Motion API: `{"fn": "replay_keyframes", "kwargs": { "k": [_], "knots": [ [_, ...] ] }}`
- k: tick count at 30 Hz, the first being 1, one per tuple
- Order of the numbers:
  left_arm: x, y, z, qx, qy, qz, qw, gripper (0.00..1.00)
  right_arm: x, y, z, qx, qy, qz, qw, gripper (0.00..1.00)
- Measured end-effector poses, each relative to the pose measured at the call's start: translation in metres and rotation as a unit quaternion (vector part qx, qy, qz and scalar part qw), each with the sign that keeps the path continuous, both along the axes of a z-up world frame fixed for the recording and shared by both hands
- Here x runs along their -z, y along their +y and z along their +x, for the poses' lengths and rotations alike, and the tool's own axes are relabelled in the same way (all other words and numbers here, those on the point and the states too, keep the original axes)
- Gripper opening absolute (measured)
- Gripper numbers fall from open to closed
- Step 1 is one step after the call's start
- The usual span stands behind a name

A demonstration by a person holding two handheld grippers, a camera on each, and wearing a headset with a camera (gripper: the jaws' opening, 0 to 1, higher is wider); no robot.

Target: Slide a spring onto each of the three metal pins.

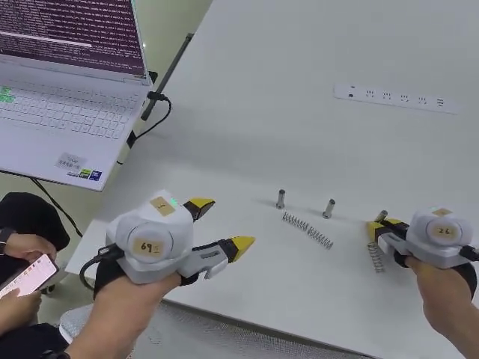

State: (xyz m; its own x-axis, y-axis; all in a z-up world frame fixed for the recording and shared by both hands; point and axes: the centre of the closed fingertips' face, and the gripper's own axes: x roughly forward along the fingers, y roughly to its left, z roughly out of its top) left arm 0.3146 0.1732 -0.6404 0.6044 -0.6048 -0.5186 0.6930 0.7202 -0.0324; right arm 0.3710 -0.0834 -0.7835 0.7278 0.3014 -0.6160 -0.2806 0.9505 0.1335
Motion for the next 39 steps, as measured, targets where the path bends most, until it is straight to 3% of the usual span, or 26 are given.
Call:
{"fn": "replay_keyframes", "kwargs": {
  "k": [4, 18, 28, 39],
  "knots": [
    [0.001, 0.0, -0.001, -0.001, 0.002, 0.0, 1.0, 0.47, -0.002, 0.005, -0.001, -0.005, 0.0, 0.01, 0.9999, 0.16],
    [0.002, -0.003, 0.0, 0.002, 0.004, 0.001, 1.0, 0.47, -0.002, 0.004, -0.003, -0.01, -0.001, 0.016, 0.9998, 0.2],
    [0.002, -0.005, -0.001, 0.005, 0.005, -0.001, 1.0, 0.49, 0.002, 0.0, -0.011, -0.018, 0.005, 0.019, 0.9996, 0.25],
    [0.007, -0.006, -0.004, 0.005, 0.006, 0.004, 1.0, 0.53, -0.005, 0.001, -0.02, -0.022, 0.003, 0.027, 0.9994, 0.32]
  ]
}}
